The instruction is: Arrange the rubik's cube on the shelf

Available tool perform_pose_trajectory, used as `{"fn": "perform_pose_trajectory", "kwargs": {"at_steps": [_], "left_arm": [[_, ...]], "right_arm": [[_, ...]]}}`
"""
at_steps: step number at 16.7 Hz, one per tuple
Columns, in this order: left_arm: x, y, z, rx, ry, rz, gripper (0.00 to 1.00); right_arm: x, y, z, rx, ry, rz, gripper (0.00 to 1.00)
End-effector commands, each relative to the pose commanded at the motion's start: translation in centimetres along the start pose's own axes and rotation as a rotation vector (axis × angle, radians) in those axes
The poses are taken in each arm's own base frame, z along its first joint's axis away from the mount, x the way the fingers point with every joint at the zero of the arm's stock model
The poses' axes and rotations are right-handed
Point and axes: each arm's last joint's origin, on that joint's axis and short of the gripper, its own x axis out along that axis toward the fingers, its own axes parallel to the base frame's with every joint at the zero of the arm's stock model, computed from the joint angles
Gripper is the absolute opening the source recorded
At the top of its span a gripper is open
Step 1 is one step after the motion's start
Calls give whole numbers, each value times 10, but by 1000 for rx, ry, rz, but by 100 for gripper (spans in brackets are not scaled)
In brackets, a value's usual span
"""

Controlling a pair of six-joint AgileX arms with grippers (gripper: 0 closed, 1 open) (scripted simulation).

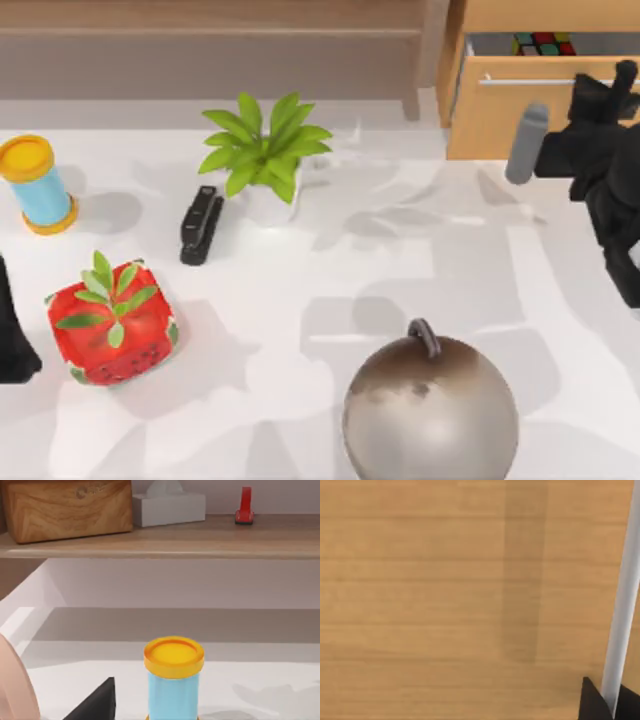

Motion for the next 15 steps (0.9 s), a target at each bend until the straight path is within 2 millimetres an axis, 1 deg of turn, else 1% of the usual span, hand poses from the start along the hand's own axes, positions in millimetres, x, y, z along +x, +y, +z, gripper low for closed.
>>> {"fn": "perform_pose_trajectory", "kwargs": {"at_steps": [2,3,7,9,11,14,15], "left_arm": [[0,0,0,0,0,0,100],[0,0,0,0,0,0,100],[0,0,0,0,0,0,100],[0,0,0,0,0,0,100],[0,0,0,0,0,0,100],[0,0,0,0,0,0,100],[0,0,0,0,0,0,100]], "right_arm": [[-13,-1,0,2,1,-7,0],[-16,-2,0,3,1,-12,0],[-16,-1,-1,3,2,-9,0],[-19,-2,-1,5,5,-13,0],[-33,-2,0,6,2,-13,0],[-64,2,0,0,0,2,0],[-72,1,0,0,1,-1,0]]}}
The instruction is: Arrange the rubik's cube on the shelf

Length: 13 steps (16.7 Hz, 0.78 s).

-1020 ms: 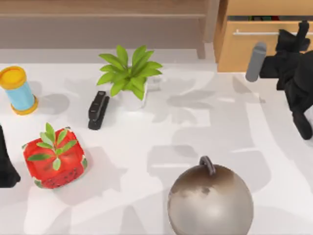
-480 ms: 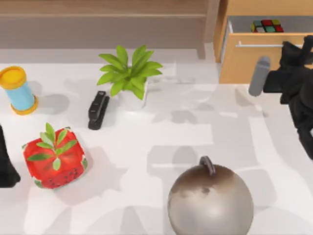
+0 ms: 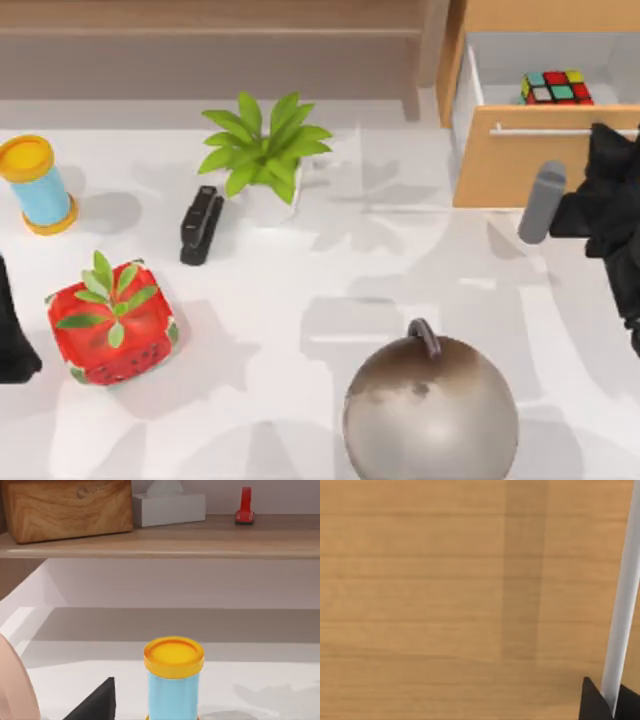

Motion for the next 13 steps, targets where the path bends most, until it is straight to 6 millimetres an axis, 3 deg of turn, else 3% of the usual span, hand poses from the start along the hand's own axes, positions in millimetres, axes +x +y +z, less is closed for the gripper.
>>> {"fn": "perform_pose_trajectory", "kwargs": {"at_steps": [7,13], "left_arm": [[0,0,0,0,0,0,100],[0,0,0,0,0,0,100]], "right_arm": [[-10,-1,0,3,5,-11,0],[-63,1,0,-2,2,0,0]]}}
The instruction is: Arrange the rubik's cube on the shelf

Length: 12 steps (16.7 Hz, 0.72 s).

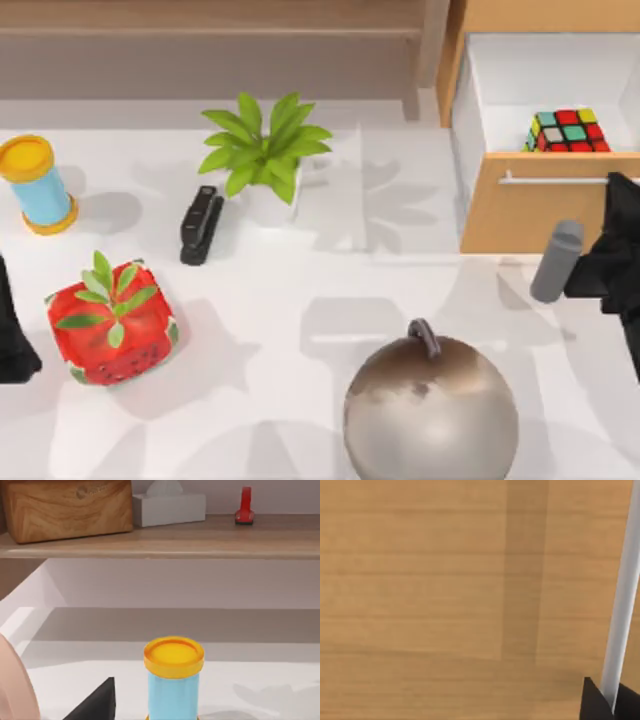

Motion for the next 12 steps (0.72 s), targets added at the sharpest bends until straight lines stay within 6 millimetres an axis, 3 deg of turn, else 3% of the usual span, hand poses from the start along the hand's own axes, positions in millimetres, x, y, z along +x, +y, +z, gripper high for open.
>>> {"fn": "perform_pose_trajectory", "kwargs": {"at_steps": [5,12], "left_arm": [[0,0,0,0,0,0,100],[0,0,0,0,0,0,100]], "right_arm": [[-6,-1,0,4,0,-7,0],[-6,-1,0,4,0,-7,53]]}}
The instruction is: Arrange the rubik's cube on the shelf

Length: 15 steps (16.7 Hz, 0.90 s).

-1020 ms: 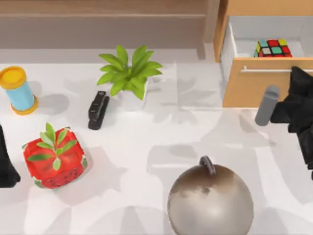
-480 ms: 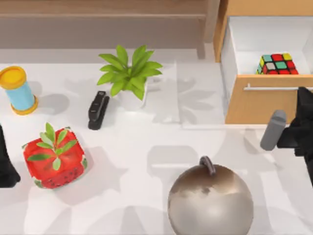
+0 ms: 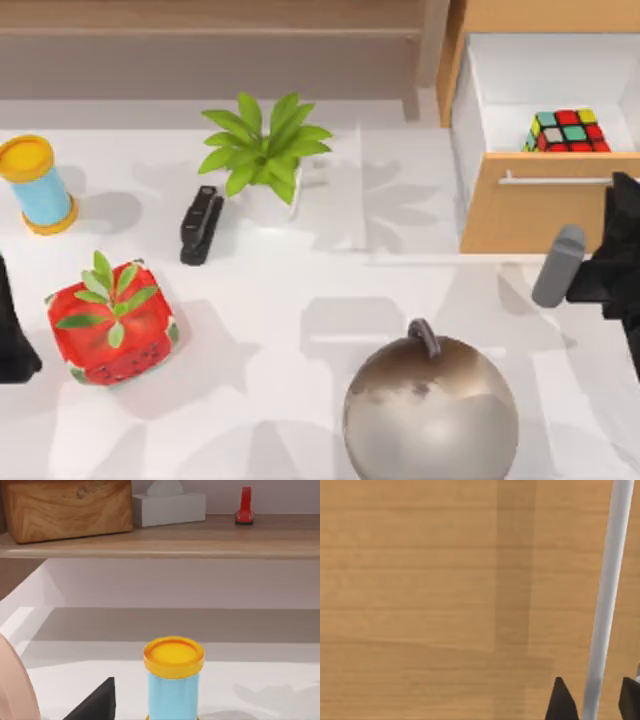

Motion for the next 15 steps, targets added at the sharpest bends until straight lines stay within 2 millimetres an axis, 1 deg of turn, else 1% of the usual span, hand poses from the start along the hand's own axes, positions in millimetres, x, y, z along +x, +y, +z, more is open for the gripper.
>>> {"fn": "perform_pose_trajectory", "kwargs": {"at_steps": [6,7,15], "left_arm": [[0,0,0,0,0,0,100],[0,0,0,0,0,0,100],[0,0,0,0,0,0,100]], "right_arm": [[0,0,0,0,0,0,98],[0,0,0,0,0,0,100],[0,0,0,0,1,-1,100]]}}
